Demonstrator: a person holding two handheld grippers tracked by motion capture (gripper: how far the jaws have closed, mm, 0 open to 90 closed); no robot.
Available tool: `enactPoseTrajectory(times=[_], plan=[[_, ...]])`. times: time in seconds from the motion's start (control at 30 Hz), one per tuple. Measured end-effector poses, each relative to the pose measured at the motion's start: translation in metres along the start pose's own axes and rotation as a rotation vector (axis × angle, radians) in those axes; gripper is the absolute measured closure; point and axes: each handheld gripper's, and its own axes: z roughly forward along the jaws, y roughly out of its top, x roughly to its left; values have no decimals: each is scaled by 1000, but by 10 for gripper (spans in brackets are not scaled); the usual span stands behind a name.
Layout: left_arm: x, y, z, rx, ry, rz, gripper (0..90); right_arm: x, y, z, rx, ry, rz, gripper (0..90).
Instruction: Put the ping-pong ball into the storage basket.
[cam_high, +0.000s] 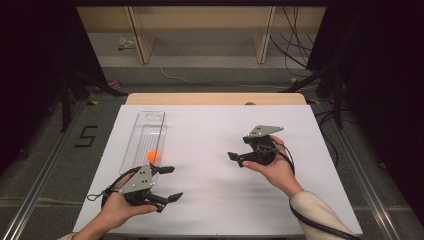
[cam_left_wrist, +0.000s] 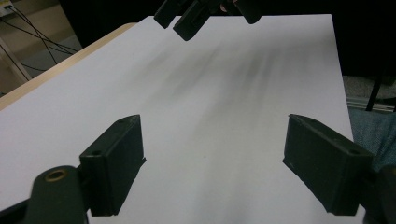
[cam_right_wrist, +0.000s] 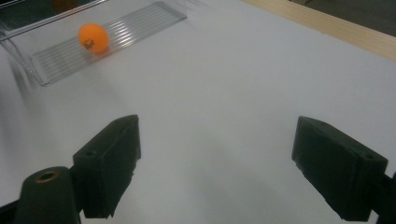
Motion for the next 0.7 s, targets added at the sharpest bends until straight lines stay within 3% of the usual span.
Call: enactPoseTrajectory(times=[0.7], plan=[[0,0,0,-7,7,-2,194,-6,-22,-33,-24,-20,28,164]])
